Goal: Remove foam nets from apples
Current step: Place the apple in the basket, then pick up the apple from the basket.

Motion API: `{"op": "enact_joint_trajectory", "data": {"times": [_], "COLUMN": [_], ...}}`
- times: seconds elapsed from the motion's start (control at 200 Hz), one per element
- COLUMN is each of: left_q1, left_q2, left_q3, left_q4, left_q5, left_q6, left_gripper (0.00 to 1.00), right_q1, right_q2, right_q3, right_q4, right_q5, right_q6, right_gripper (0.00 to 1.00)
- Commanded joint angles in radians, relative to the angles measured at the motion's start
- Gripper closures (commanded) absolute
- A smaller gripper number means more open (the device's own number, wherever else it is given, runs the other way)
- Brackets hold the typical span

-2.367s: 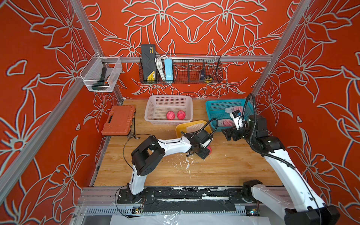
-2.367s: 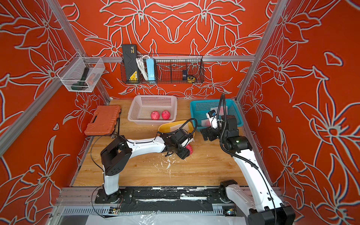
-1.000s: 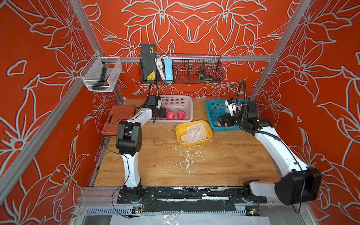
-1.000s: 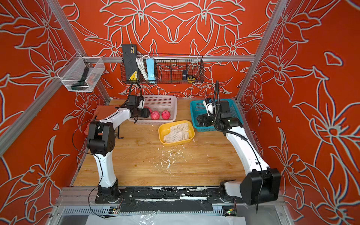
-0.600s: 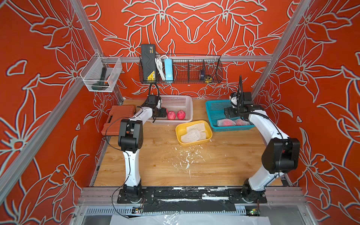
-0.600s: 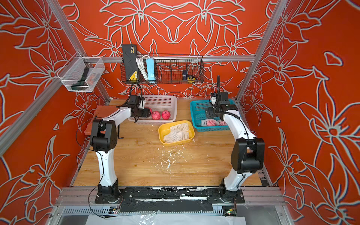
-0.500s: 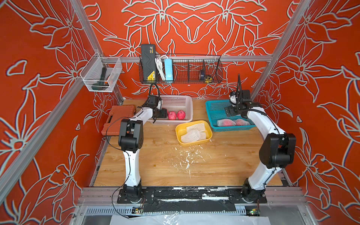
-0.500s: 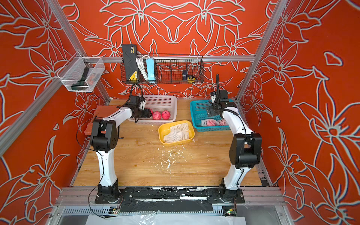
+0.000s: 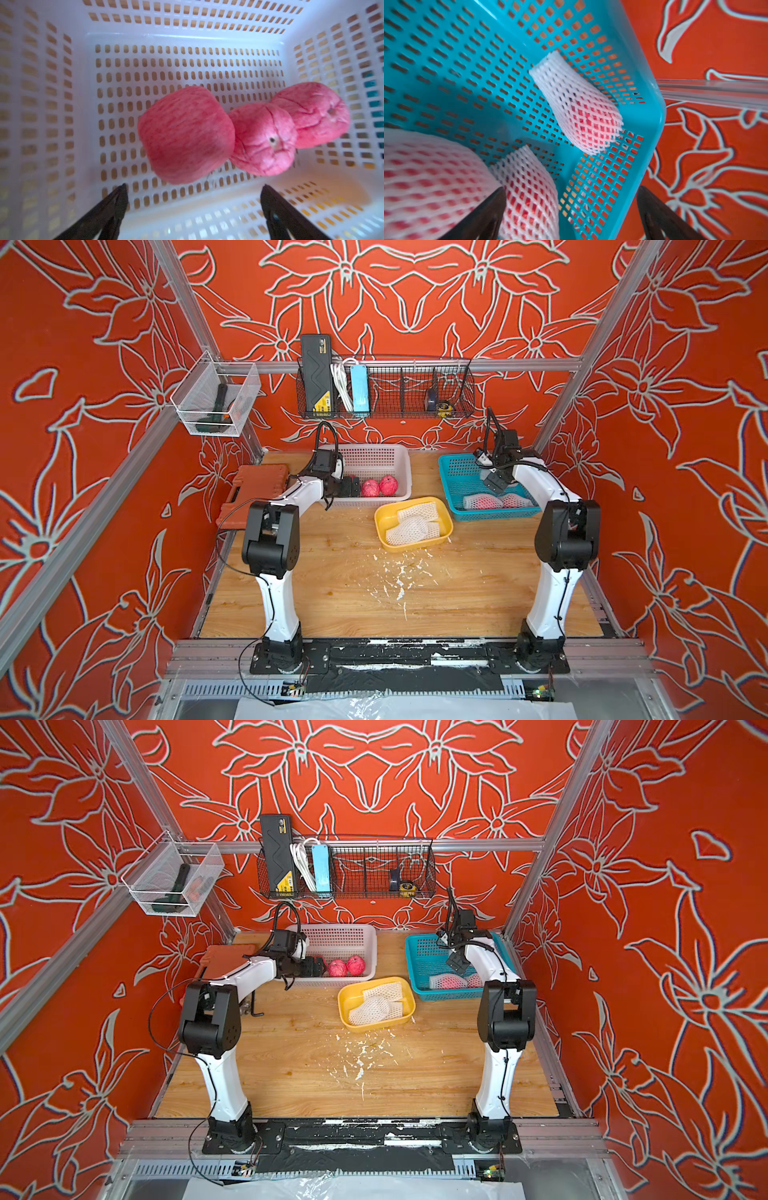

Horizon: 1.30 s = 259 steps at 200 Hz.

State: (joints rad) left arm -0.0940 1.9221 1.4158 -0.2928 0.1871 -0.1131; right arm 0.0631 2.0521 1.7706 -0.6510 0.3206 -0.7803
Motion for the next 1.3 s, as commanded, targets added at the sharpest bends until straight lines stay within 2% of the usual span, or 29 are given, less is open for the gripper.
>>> {"op": "enact_joint_trajectory", "data": {"times": [0.0, 0.28, 0.651, 0.981, 1.136, 1.291], "left_q1": [-0.007, -0.009, -0.009, -0.009, -0.009, -0.009], "left_q2": [-0.095, -0.121, -0.102, -0.102, -0.092, -0.076], "left_q3": [-0.054, -0.035, -0.032, -0.029, -0.032, -0.025], "left_q4": [0.068, 0.040, 0.043, 0.047, 0.050, 0.047], "left_q5": [-0.039, 0.001, 0.021, 0.017, 0.024, 0.031], "left_q6": [-0.034, -0.050, -0.049, -0.045, -0.042, -0.039], "left_gripper": [0.01, 0.01, 0.01, 0.01, 0.01, 0.01], "right_q1": [-0.007, -0.020, -0.081, -0.083, -0.085, -0.088], "right_q2": [0.052, 0.168, 0.236, 0.255, 0.273, 0.322], "right_q3": [0.070, 0.179, 0.184, 0.144, 0.170, 0.205], "right_q4": [-0.011, -0.016, -0.023, 0.160, 0.122, 0.099], "right_q5": [0.071, 0.068, -0.014, 0.056, -0.031, -0.062], "right_q6": [-0.120, -0.159, -0.170, -0.239, -0.278, -0.265], "right_gripper": [0.02, 0.02, 0.05, 0.03, 0.03, 0.03]}}
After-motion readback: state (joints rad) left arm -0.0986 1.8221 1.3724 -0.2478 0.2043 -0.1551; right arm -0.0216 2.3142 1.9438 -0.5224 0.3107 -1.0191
